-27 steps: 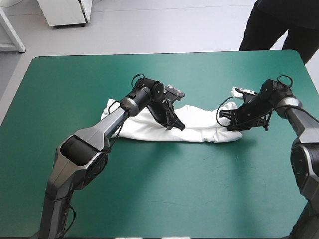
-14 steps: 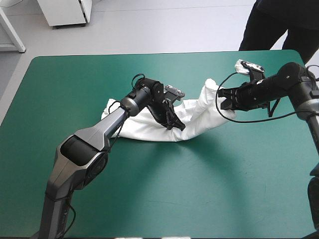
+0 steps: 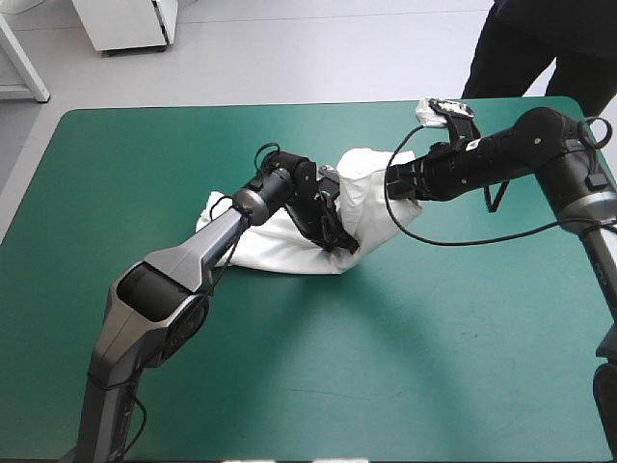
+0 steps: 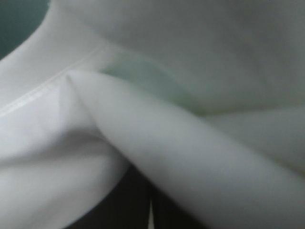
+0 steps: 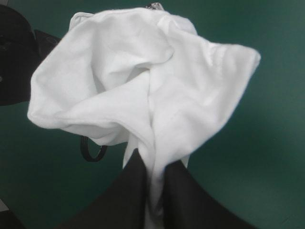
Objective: Fold the cloth
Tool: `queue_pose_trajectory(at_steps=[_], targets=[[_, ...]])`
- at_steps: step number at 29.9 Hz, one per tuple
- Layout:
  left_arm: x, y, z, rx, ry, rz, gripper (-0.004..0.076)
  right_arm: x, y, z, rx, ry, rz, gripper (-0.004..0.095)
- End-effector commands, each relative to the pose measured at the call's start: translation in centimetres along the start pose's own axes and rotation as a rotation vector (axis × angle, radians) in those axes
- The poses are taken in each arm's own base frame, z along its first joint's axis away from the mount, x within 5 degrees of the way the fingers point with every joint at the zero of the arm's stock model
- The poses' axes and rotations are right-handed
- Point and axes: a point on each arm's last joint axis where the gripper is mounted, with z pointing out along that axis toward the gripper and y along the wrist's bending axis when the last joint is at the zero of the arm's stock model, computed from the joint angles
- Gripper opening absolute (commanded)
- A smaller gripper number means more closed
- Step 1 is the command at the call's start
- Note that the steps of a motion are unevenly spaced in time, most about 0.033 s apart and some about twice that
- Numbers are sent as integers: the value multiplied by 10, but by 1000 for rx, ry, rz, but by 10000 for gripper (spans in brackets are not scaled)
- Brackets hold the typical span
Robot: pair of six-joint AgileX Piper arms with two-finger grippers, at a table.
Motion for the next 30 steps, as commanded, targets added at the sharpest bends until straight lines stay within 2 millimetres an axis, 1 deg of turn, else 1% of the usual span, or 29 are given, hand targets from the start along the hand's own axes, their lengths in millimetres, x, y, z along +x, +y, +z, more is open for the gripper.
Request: queue_pose_trajectory(at_steps=[1, 2, 4, 6, 8, 11, 14, 15, 18, 19, 20, 23, 24, 25, 26, 27, 28, 30], targets=[[-4, -10, -20, 20, -50, 4, -22, -7, 20, -27, -31, -127, -41, -12], [-3, -9, -20, 15, -40, -3, -22, -7, 20, -27, -27, -128, -42, -12], [2, -5, -27, -9, -6, -21, -22, -8, 19, -27, -19, -131, -45, -12], [7, -2, -38, -48, 27, -26, -22, -8, 19, -26, -18, -131, -44, -12], [11, 4, -56, -105, 16, -27, -22, -8, 18, -26, -15, -132, -45, -12], [17, 10, -86, -118, -52, -61, -22, -8, 18, -26, -18, -131, -45, -12], [31, 14, -114, -129, -78, -88, -22, -8, 19, -26, -18, -129, -47, -12], [37, 15, -119, -135, -74, -93, -22, -8, 19, -26, -19, -129, -49, -12], [60, 12, -139, -161, -77, -103, -22, -8, 19, -26, -24, -134, -49, -12], [71, 9, -146, -181, -75, -119, -22, -9, 19, -26, -23, -138, -49, -12], [78, 6, -153, -185, -83, -122, -22, -9, 19, -26, -23, -146, -48, -12], [110, -6, -167, -170, -93, -169, -22, -12, 21, -26, -36, -177, -45, -12], [120, -8, -168, -167, -87, -178, -22, -13, 23, -26, -43, -187, -47, -12], [133, -12, -173, -167, -93, -194, -22, -13, 26, -24, -46, -197, -56, -12], [144, -15, -173, -164, -79, -215, -22, -14, 29, -22, -50, -200, -63, -12], [154, -18, -175, -163, -75, -234, -22, -14, 34, -19, -58, -201, -75, -12], [170, -21, -178, -167, -66, -254, -22, -15, 39, -15, -69, -195, -87, -12], [193, -27, -181, -168, -59, -283, -22, -17, 49, -6, -92, -179, -117, -12]])
